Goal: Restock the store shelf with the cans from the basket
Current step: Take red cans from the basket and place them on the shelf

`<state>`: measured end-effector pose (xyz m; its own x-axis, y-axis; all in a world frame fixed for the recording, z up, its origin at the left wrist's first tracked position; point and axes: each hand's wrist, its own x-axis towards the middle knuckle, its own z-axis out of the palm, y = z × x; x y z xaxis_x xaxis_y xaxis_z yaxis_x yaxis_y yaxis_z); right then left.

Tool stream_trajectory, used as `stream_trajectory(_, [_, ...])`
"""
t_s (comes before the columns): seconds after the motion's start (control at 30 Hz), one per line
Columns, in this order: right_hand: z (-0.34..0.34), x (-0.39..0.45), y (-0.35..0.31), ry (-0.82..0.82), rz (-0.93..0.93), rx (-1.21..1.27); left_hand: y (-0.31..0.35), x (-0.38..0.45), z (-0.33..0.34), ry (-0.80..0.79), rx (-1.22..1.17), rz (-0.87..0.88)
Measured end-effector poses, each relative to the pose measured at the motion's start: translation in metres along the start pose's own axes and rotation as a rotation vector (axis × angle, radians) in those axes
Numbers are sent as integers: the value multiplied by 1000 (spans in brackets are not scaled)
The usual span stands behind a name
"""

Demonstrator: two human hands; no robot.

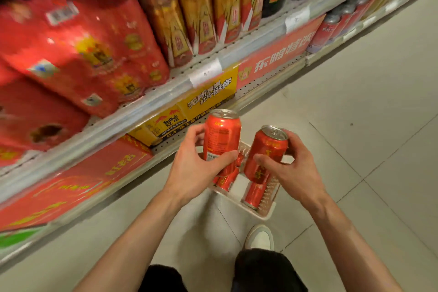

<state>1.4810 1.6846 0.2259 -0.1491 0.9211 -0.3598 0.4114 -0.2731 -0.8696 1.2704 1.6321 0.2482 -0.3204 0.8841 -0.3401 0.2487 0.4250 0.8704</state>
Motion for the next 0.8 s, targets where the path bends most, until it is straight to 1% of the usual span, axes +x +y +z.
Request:
stream_trajectory(0.23, [-73,-90,-193,-55,-74,-26,180,-107,-81,97,-78,45])
stream_trajectory(0.4, [-100,-160,-317,-156,-125,-20,278,-188,-146,165,-108,82])
stream_trajectory(0.53, [-98,-209,-391,-202,-154,23,322,-249,-198,239,-156,113])
stream_trajectory(0.7, [-72,-266,-460,-245,-246,16,336,-310,-264,386,-199,145])
stream_trajectory(0.8, [-46,-296,-496,-244,-310,18,342,-341,-306,470,-238,179])
